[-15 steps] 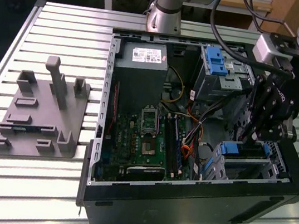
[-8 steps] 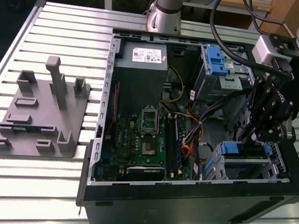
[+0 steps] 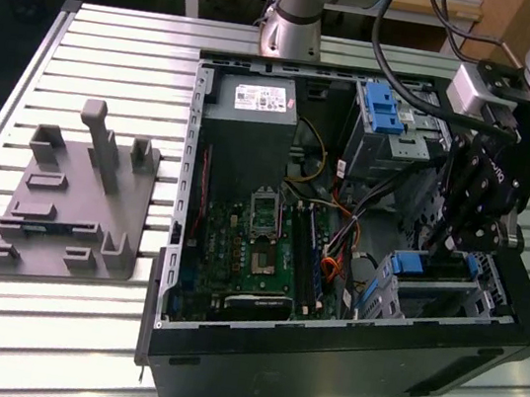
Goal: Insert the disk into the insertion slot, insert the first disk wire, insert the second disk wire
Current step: 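Insert the second disk wire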
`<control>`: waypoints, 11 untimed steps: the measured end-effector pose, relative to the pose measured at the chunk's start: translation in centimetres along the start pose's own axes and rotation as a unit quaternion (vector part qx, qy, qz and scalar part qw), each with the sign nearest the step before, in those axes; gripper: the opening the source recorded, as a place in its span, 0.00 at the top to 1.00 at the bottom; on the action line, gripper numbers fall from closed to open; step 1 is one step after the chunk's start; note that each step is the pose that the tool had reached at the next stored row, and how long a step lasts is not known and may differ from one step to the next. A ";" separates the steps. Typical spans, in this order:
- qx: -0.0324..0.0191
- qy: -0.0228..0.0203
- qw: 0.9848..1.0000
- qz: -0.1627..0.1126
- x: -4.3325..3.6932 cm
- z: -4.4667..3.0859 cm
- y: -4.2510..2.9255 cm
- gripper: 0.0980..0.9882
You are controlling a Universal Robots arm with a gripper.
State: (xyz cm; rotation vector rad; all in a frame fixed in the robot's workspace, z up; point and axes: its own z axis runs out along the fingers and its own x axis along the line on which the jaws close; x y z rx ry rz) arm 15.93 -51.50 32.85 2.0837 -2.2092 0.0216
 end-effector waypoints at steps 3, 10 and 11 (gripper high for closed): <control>0.000 0.000 1.000 0.000 0.01 0.00 0.00 0.89; 0.000 0.000 1.000 -0.001 0.02 -0.21 0.03 0.89; 0.000 0.000 1.000 -0.001 0.04 -0.32 0.05 0.89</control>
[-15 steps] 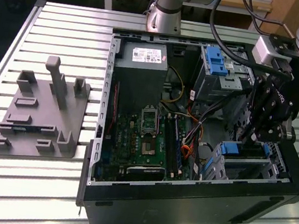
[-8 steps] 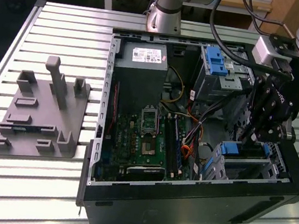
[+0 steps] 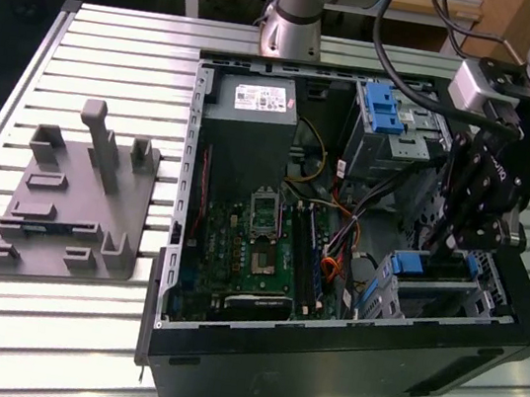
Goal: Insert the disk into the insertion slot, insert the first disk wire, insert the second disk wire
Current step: 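Insert the second disk wire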
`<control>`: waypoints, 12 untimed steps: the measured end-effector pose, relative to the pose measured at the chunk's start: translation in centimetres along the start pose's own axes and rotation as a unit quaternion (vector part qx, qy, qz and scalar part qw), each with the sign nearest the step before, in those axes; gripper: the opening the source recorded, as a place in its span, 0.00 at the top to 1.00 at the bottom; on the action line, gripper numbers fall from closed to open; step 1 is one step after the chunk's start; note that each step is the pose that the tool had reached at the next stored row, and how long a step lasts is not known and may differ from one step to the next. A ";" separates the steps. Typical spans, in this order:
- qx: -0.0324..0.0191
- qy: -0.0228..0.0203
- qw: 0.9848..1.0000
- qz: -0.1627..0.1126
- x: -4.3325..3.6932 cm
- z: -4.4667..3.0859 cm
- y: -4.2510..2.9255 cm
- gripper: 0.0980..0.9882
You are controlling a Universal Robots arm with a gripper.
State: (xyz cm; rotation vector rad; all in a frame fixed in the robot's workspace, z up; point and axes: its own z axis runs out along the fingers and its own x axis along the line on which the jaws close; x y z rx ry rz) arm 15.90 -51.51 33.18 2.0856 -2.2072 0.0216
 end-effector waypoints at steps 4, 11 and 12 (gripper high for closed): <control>0.000 0.000 1.000 -0.005 0.01 -0.08 0.04 0.89; 0.002 0.001 1.000 -0.023 0.01 -0.07 0.05 0.89; 0.002 0.001 1.000 -0.023 0.02 -0.07 0.05 0.89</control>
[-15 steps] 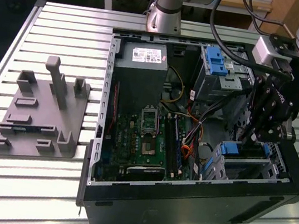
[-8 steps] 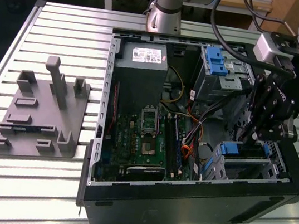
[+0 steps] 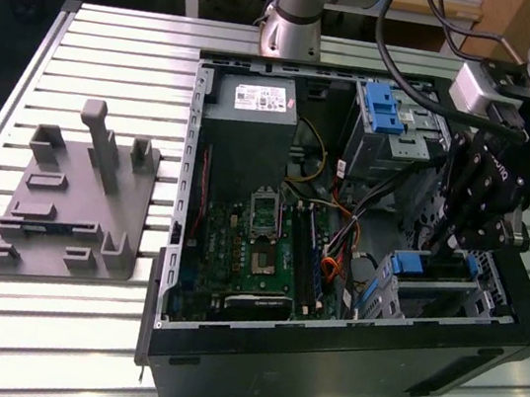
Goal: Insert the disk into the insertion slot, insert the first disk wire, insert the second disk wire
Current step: 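Insert the second disk wire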
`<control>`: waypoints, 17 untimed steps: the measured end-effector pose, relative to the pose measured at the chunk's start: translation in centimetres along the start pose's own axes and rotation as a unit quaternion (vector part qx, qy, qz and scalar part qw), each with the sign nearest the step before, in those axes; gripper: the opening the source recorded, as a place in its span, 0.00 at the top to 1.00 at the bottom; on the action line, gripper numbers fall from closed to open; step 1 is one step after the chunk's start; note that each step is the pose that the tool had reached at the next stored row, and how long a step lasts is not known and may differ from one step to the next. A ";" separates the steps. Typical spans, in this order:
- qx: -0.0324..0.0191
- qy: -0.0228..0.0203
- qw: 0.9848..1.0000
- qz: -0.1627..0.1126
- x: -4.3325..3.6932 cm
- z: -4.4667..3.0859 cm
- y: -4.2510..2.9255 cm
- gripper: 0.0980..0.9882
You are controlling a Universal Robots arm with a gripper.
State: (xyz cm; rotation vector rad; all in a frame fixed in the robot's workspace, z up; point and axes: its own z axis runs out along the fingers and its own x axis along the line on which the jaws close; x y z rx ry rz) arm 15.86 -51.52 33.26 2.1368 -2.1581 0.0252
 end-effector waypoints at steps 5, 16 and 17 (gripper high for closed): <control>0.000 0.000 1.000 0.000 0.09 0.06 0.00 0.89; 0.000 0.000 1.000 0.000 0.15 0.23 -0.02 0.89; 0.000 0.000 1.000 0.000 0.15 0.25 -0.02 0.89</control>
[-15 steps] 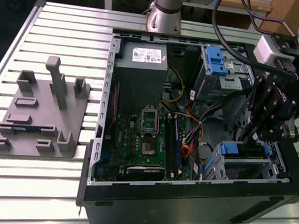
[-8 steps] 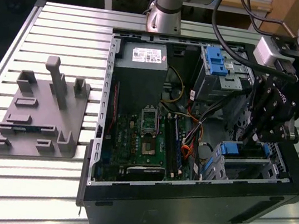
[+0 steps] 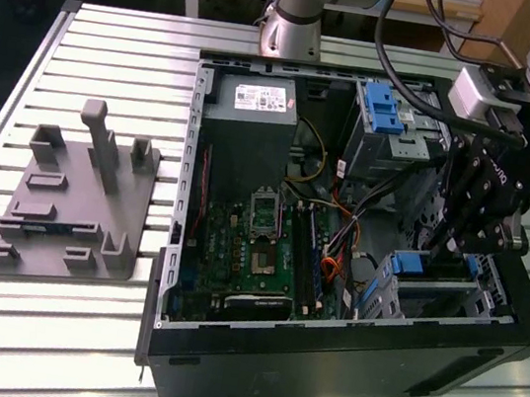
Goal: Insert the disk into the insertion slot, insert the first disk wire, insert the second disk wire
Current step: 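Insert the second disk wire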
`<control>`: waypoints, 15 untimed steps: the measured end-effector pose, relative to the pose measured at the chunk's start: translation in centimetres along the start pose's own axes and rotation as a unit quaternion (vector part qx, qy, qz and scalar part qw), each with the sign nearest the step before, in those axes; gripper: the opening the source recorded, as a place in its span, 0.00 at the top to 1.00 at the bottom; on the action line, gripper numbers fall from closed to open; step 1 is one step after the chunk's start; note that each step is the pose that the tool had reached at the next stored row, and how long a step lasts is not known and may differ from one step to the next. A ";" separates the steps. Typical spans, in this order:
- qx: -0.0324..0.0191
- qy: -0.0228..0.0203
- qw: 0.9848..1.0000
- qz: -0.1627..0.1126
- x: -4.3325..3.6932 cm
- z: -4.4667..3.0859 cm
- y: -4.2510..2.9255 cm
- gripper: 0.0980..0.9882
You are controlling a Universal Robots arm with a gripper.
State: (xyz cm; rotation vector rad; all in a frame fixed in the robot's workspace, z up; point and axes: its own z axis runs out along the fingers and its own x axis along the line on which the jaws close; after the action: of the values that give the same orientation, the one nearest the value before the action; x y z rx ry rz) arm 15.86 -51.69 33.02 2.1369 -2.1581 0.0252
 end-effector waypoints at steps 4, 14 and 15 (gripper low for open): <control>0.000 0.000 1.000 0.000 -0.01 0.11 -0.01 0.89; 0.000 0.000 1.000 -0.001 -0.03 0.42 -0.03 0.89; 0.000 0.000 1.000 -0.001 -0.02 0.47 -0.03 0.89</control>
State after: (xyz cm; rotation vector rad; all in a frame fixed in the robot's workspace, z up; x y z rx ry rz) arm 15.86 -51.70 32.54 2.1391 -2.1561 0.0253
